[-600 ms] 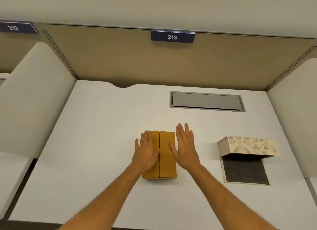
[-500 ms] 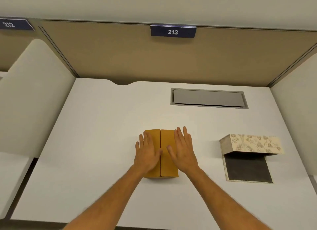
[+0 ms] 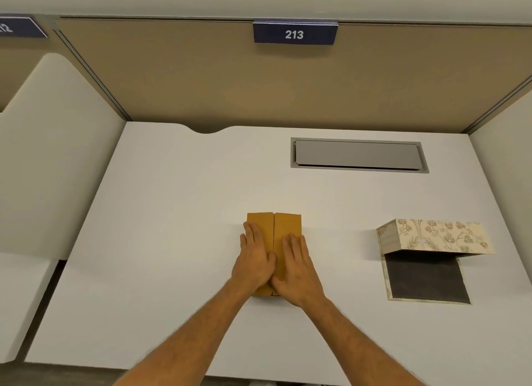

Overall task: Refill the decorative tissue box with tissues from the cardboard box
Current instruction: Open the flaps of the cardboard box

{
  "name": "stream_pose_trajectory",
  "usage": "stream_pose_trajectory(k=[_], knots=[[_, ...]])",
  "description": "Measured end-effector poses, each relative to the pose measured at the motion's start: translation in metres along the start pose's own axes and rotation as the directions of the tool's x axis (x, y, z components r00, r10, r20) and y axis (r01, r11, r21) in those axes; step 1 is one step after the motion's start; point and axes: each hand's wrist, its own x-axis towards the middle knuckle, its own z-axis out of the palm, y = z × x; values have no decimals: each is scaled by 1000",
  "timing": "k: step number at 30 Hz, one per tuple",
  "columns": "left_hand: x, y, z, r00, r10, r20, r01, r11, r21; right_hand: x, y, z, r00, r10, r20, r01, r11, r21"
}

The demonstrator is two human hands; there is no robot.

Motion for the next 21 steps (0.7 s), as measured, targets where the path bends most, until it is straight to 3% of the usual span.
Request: stream_pose_trajectory(k=[21], knots=[[-4,-1,4,996,-92,-9,92,996,-15,-10,-18,2,994,101,43,-101,995,-12]])
